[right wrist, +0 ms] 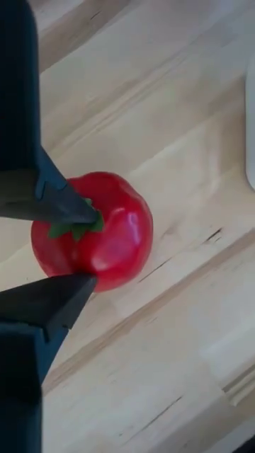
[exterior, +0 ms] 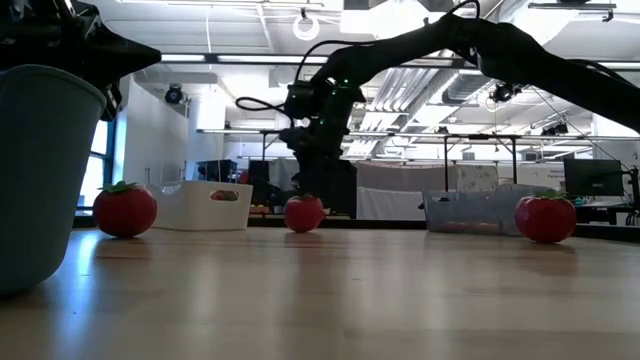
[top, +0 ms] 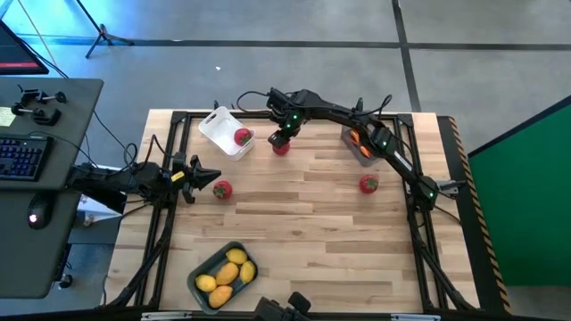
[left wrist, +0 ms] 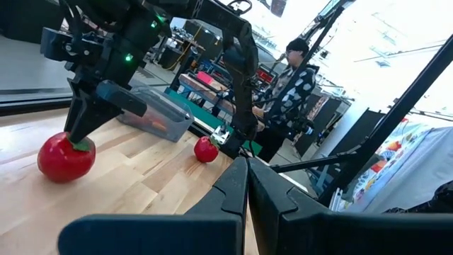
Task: Sort produce into baskets
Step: Put the tomato into the white bin
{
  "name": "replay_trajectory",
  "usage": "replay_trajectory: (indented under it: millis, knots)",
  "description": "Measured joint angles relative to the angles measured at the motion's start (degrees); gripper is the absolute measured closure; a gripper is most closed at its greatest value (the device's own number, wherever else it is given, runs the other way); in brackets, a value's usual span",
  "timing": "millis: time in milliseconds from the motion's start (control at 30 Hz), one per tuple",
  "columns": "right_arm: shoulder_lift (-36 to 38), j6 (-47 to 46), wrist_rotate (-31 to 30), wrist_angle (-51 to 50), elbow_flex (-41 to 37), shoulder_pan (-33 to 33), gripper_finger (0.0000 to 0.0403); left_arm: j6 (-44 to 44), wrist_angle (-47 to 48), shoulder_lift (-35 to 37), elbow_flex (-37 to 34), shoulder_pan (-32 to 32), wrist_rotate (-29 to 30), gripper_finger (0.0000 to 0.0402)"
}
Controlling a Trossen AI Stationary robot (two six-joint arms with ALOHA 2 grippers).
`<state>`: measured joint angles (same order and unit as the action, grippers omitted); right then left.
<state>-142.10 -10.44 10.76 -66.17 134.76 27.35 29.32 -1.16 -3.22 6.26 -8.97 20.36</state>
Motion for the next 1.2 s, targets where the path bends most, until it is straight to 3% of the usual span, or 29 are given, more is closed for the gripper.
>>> replay_trajectory:
  millis: [133, 400, 500, 667, 1200]
  knots:
    - [0.0, 0.0, -0.9, -0.1, 0.0, 0.0, 0.0298, 0.0, 0.0, 0.0, 0.0, 0.0, 0.0, 0.0402]
    - [0.0, 0.9, -0.7, -0.2, 0.0, -0.1, 0.0261, 0.0, 0.0, 0.0, 0.0, 0.0, 0.0, 0.0402]
    - [0.0, 1.1, -0.7, -0.2, 0.0, -0.1, 0.0289, 0.0, 0.0, 0.0, 0.0, 0.0, 0.0, 0.0401]
    - [-0.1, 1.5, -0.8, -0.1, 0.0, -0.1, 0.0389, 0.0, 0.0, 0.0, 0.0, 0.0, 0.0, 0.0402]
    - [-0.1, 1.4, 1.8, -0.7, 0.2, -1.4, 0.0403, 0.0, 0.0, 0.0, 0.0, 0.0, 0.9, 0.0402]
